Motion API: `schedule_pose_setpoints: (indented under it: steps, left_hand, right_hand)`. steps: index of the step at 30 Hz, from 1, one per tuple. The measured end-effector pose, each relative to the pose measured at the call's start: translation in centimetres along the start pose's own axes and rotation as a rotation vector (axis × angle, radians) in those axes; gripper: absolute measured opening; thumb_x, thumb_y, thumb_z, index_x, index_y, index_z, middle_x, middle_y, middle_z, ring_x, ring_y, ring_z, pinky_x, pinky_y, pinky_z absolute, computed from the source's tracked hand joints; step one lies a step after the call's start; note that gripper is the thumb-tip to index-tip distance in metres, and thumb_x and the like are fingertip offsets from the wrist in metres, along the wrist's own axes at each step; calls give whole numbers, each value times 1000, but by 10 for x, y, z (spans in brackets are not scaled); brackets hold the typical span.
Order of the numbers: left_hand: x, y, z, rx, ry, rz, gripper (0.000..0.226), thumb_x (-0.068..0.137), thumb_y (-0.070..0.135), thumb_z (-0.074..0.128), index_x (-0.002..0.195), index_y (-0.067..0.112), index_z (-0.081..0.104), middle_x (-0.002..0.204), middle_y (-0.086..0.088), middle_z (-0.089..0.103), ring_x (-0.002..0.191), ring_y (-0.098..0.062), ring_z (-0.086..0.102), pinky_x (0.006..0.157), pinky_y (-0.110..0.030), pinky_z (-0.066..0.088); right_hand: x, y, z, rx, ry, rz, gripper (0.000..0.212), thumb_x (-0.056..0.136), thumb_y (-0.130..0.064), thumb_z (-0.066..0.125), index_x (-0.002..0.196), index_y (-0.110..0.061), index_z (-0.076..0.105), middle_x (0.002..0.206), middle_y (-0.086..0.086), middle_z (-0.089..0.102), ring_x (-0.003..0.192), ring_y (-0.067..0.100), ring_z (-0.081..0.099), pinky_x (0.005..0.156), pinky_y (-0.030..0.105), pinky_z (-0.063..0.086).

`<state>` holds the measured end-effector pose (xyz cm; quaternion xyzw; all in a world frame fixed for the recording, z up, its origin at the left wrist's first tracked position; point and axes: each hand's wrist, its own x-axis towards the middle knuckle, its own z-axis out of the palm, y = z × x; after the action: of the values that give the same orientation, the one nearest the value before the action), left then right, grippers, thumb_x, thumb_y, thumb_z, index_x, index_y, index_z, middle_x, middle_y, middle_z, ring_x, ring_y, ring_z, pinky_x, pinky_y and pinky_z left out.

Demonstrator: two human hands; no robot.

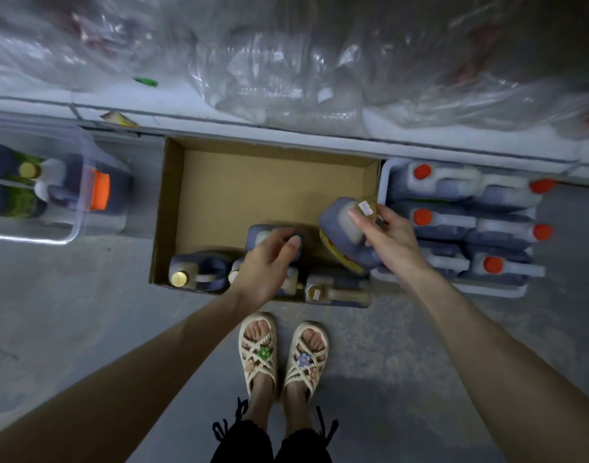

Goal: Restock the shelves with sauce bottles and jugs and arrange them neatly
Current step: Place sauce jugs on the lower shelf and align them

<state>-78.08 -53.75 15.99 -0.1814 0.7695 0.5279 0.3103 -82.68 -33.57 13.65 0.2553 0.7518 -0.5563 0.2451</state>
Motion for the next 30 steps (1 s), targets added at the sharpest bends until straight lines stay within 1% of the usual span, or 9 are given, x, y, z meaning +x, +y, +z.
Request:
schedule_pose_setpoints:
  steps: [3,5,8,12,16,21,23,27,30]
  left_hand:
    - [-22,43,-11,-27,-10,57,37,100,35,43,133,18,50,112,-4,64,106,-18,59,90,-30,46]
    - [-37,73,-21,-21,-11,96,38,99,36,46,134,20,50,104,5,65,99,-12,61,83,-20,48]
    - [-64,131,-39,-8,40,198,38,96,36,52,131,20,53,92,18,60,82,3,58,67,-5,43]
    - [-125,221,-70,-65,47,341,46,91,33,61,133,20,47,111,1,59,92,-2,56,68,-5,44]
    - [-185,302,-100,-94,25,496,54,83,21,73,127,27,43,111,12,57,94,3,56,68,-3,45]
    - [-250,402,-140,-51,14,701,79,67,17,86,131,29,42,122,13,58,107,2,57,80,-9,48]
    - [-273,440,-158,-42,-21,748,86,63,15,88,135,27,43,124,13,58,111,0,57,85,-14,49]
    - [-309,496,-188,-9,-45,809,84,49,21,96,120,28,52,116,7,66,106,-8,64,85,-26,55]
    - [-327,526,-207,52,-12,863,88,47,27,96,123,23,52,117,6,65,106,-9,63,89,-32,55]
  right_hand:
    - [-37,-58,-18,26,37,-66,11,90,-23,67,83,-17,61,48,-14,56,47,-9,51,48,6,35]
    - [-61,-98,-31,49,75,-104,19,89,-23,68,72,-21,59,40,-18,52,42,-6,48,45,8,34]
    - [-102,-166,-51,73,104,-174,22,85,-34,70,69,-21,64,39,-10,45,40,2,41,43,15,33]
    - [-175,-265,-83,107,97,-369,28,86,-35,69,63,-21,62,40,-12,43,43,4,39,45,18,32]
    - [-245,-357,-112,161,106,-518,34,82,-41,70,58,-18,63,38,-6,37,38,7,33,47,26,26]
    - [-339,-470,-152,163,138,-688,44,74,-50,76,45,-19,64,47,0,43,41,8,35,47,26,26]
    - [-370,-507,-162,163,151,-734,46,76,-46,74,40,-20,63,45,-3,45,39,7,36,43,22,27]
    - [-414,-563,-174,130,130,-842,31,80,-37,73,58,-16,70,52,-4,52,46,8,39,46,21,30]
    - [-436,-590,-180,120,90,-898,21,80,-29,74,66,-14,72,56,-6,60,51,6,49,50,19,38]
